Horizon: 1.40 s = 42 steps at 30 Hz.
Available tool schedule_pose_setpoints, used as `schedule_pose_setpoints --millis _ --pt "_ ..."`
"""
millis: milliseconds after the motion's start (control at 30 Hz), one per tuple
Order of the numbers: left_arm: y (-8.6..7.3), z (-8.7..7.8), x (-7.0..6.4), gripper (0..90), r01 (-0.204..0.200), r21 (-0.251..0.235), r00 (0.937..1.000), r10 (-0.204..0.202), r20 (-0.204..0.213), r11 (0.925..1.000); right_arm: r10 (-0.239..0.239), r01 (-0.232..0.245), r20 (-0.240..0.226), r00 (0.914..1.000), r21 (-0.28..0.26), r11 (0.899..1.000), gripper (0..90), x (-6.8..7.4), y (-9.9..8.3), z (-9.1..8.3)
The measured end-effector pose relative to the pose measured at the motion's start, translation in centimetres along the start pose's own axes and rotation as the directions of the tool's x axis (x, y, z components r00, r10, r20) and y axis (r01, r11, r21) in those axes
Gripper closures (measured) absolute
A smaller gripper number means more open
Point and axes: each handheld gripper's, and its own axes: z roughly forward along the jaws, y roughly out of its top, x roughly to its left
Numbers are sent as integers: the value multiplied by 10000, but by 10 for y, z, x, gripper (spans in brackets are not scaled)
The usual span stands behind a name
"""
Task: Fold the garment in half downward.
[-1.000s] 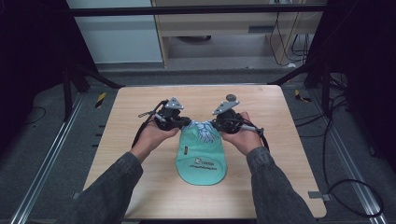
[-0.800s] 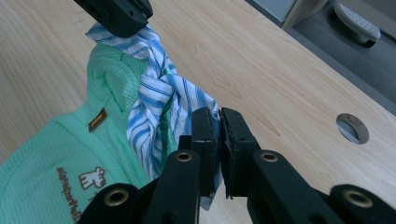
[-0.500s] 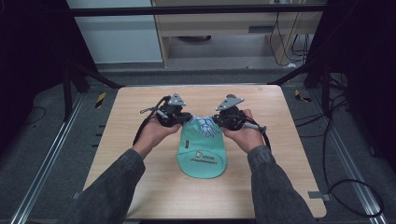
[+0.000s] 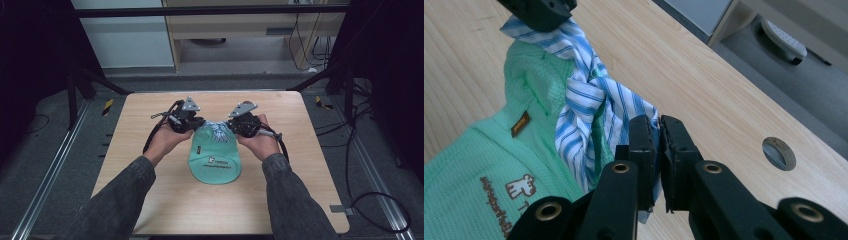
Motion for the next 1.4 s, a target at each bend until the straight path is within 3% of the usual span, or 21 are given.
schedule_pose_setpoints --millis 167,467,700,1000,1400 --pt "-7 -3 -7 835 45 -214 9997 -50 -233 9998 -145 146 42 9999 -162 9998 846 10 -2 -6" --pt "-22 -7 -21 837 34 -192 9999 -37 -144 9998 -239 240 49 9997 -96 9997 845 27 -16 -7" --pt "-26 -11 -28 836 319 -507 9993 -329 -192 9982 -273 273 -22 9996 -62 9996 842 28 -18 -9" --pt "-27 -14 -41 837 325 -832 9985 -361 -419 9960 -261 259 -125 9996 -136 9996 837 30 -25 -17" --pt "-42 -16 -57 838 125 -749 9999 -126 -17 9971 -344 342 -331 9989 -46 9994 829 38 -38 -21"
